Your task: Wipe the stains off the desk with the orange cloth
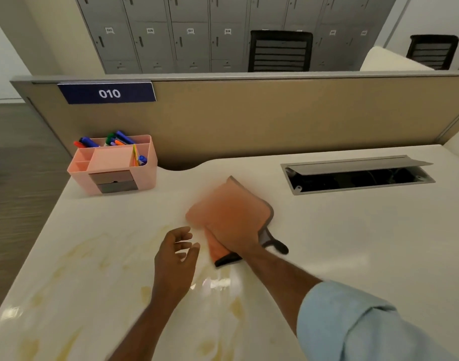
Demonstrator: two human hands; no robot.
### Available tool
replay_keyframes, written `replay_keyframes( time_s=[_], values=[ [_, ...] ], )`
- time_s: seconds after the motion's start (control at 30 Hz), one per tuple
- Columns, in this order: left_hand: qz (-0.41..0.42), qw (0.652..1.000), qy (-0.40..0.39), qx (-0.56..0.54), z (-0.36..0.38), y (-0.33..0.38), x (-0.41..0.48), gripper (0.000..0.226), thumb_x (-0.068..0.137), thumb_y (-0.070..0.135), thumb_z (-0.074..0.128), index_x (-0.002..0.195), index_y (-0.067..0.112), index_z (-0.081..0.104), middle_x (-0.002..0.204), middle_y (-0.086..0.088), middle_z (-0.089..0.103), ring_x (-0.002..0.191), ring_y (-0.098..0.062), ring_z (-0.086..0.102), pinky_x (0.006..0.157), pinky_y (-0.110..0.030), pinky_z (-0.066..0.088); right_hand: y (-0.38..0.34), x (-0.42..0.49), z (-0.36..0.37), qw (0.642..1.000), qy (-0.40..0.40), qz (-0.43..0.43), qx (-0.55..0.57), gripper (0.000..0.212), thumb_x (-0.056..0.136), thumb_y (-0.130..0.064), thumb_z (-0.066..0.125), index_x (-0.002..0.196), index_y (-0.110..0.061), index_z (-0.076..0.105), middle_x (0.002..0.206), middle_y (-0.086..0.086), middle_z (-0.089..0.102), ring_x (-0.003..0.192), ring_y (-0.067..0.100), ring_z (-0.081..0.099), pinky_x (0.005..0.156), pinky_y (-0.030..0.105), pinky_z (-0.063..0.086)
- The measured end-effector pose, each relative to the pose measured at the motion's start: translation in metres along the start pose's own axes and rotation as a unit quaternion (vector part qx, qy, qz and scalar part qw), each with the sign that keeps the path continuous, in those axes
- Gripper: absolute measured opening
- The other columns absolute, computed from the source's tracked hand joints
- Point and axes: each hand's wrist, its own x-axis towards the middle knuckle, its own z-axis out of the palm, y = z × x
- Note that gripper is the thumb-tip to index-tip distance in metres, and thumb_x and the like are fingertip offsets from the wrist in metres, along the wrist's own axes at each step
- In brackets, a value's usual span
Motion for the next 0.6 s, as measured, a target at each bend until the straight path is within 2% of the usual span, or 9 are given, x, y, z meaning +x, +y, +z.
replay_keyframes(
  time_s=[0.07, 0.13, 0.23, 0.3, 0.4, 0.47, 0.5, 0.57, 0.6],
  values=[
    [0.022, 1.0, -0.003, 0.02, -0.016, -0.002, 0.001, 0.031, 0.085, 0.011, 0.068, 0.109, 0.028, 0.057, 0.105, 0.014, 0.064, 0.091, -0.003, 0.063, 0.072, -0.016, 0.046, -0.006, -0.023, 0.003, 0.998, 0.005, -0.057, 0.018, 0.06, 0.086, -0.063, 0.044, 0.141, -0.038, 0.041, 0.155, 0.002, 0.034, 0.143, 0.037, 0.024, 0.113, 0.059, 0.011],
    [0.046, 0.998, 0.002, 0.05, -0.039, -0.009, 0.001, 0.032, 0.083, 0.009, 0.07, 0.109, 0.025, 0.058, 0.106, 0.013, 0.065, 0.094, -0.005, 0.063, 0.076, -0.018, 0.047, 0.009, -0.044, 0.001, 0.995, 0.013, -0.088, 0.034, 0.057, 0.085, -0.056, 0.049, 0.139, -0.038, 0.045, 0.152, 0.001, 0.04, 0.14, 0.033, 0.031, 0.113, 0.054, 0.016],
    [0.067, 0.992, 0.03, 0.105, -0.088, -0.029, 0.002, 0.034, 0.082, 0.006, 0.07, 0.11, 0.023, 0.059, 0.106, 0.007, 0.066, 0.095, 0.0, 0.061, 0.079, -0.01, 0.045, 0.042, -0.053, -0.007, 0.996, 0.037, -0.073, 0.035, 0.057, 0.083, -0.049, 0.051, 0.138, -0.037, 0.047, 0.15, 0.002, 0.044, 0.139, 0.031, 0.035, 0.112, 0.052, 0.019],
    [0.056, 0.987, 0.062, 0.14, -0.126, -0.049, -0.001, 0.034, 0.082, 0.007, 0.07, 0.11, 0.024, 0.06, 0.106, 0.005, 0.066, 0.095, 0.008, 0.058, 0.079, -0.001, 0.041, 0.047, -0.039, -0.008, 0.999, 0.042, -0.03, -0.001, 0.061, 0.086, -0.054, 0.049, 0.143, -0.037, 0.039, 0.156, 0.005, 0.033, 0.143, 0.034, 0.027, 0.112, 0.058, 0.015],
    [0.019, 0.979, 0.102, 0.173, -0.159, -0.071, -0.008, 0.031, 0.084, 0.011, 0.069, 0.111, 0.022, 0.06, 0.109, 0.003, 0.065, 0.094, 0.015, 0.054, 0.08, 0.005, 0.035, 0.026, -0.004, -0.003, 0.999, -0.001, 0.028, -0.034, 0.076, 0.084, -0.074, 0.037, 0.15, -0.043, 0.014, 0.163, 0.009, 0.005, 0.147, 0.043, 0.004, 0.11, 0.07, 0.002],
    [0.009, 0.976, 0.099, 0.193, -0.166, -0.078, -0.013, 0.032, 0.084, 0.011, 0.069, 0.113, 0.021, 0.059, 0.111, 0.003, 0.063, 0.097, 0.005, 0.056, 0.086, -0.001, 0.036, 0.001, 0.012, 0.005, 0.998, -0.033, 0.028, -0.04, 0.079, 0.081, -0.081, 0.029, 0.149, -0.045, 0.013, 0.164, 0.009, 0.001, 0.146, 0.045, -0.002, 0.108, 0.072, -0.004],
    [0.007, 0.974, 0.092, 0.207, -0.169, -0.079, -0.015, 0.034, 0.083, 0.012, 0.07, 0.114, 0.02, 0.059, 0.111, 0.003, 0.061, 0.099, -0.003, 0.057, 0.09, -0.01, 0.038, -0.014, 0.014, 0.009, 0.998, -0.043, 0.008, -0.041, 0.078, 0.081, -0.081, 0.029, 0.149, -0.046, 0.015, 0.164, 0.008, 0.003, 0.146, 0.045, -0.002, 0.108, 0.072, -0.004],
    [0.008, 0.969, 0.067, 0.24, -0.172, -0.076, -0.019, 0.036, 0.082, 0.014, 0.071, 0.115, 0.021, 0.059, 0.112, 0.004, 0.058, 0.104, -0.016, 0.057, 0.092, -0.03, 0.041, -0.032, -0.001, 0.014, 0.996, -0.042, -0.061, -0.041, 0.07, 0.083, -0.077, 0.032, 0.146, -0.049, 0.023, 0.163, 0.003, 0.013, 0.147, 0.041, 0.006, 0.109, 0.069, -0.001],
    [0.017, 0.965, 0.055, 0.257, -0.176, -0.074, -0.021, 0.036, 0.082, 0.014, 0.072, 0.115, 0.021, 0.059, 0.112, 0.004, 0.058, 0.105, -0.019, 0.057, 0.091, -0.035, 0.043, -0.032, -0.015, 0.016, 0.994, -0.035, -0.098, -0.033, 0.066, 0.083, -0.074, 0.034, 0.144, -0.049, 0.028, 0.162, 0.001, 0.019, 0.147, 0.037, 0.012, 0.111, 0.066, 0.003]
  ],
)
